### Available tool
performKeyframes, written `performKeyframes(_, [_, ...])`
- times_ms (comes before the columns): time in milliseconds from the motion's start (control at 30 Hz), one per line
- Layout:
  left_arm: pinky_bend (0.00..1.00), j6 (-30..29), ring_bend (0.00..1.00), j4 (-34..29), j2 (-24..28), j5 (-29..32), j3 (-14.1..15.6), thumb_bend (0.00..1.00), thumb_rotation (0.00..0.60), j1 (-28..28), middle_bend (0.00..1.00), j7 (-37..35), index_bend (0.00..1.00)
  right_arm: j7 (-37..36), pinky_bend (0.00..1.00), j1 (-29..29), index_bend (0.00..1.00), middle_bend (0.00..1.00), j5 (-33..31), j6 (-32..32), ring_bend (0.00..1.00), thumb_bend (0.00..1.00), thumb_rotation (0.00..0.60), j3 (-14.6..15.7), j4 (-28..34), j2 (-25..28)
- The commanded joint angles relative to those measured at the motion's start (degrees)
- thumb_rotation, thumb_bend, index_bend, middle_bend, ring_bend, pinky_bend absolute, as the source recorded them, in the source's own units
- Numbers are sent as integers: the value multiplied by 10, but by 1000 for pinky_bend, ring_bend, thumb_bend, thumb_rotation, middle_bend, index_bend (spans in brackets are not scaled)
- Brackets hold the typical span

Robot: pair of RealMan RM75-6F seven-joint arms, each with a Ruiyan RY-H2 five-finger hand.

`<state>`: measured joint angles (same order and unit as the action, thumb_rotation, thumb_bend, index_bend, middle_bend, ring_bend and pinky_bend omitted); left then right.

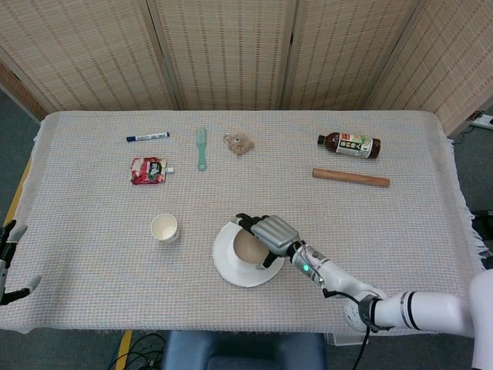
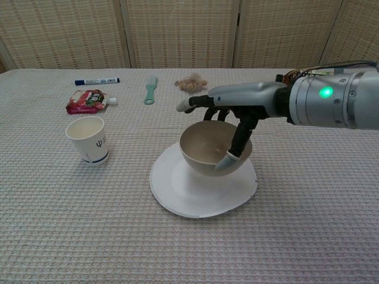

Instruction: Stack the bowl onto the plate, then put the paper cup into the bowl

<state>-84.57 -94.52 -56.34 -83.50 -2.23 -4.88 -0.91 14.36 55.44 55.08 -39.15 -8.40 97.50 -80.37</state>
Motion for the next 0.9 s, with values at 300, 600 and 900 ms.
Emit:
performKeyframes(300, [150, -2, 0, 20, 3, -2, 2, 258, 600, 7, 0, -18, 0, 23, 450, 29, 0, 32, -41, 0, 337, 214, 600, 11, -38, -42])
performKeyframes(600, [150, -6, 0, 26, 6, -4, 4, 258, 600, 14, 0, -39, 0, 25, 450, 41, 0, 25, -50, 5, 292, 182, 600, 18, -66, -67])
performKeyframes(900, [150, -12, 0, 30, 9, -5, 3, 258, 600, 19, 0, -43, 0, 14, 348, 52, 0, 0, -60, 26, 30, 72, 600, 19, -71, -67])
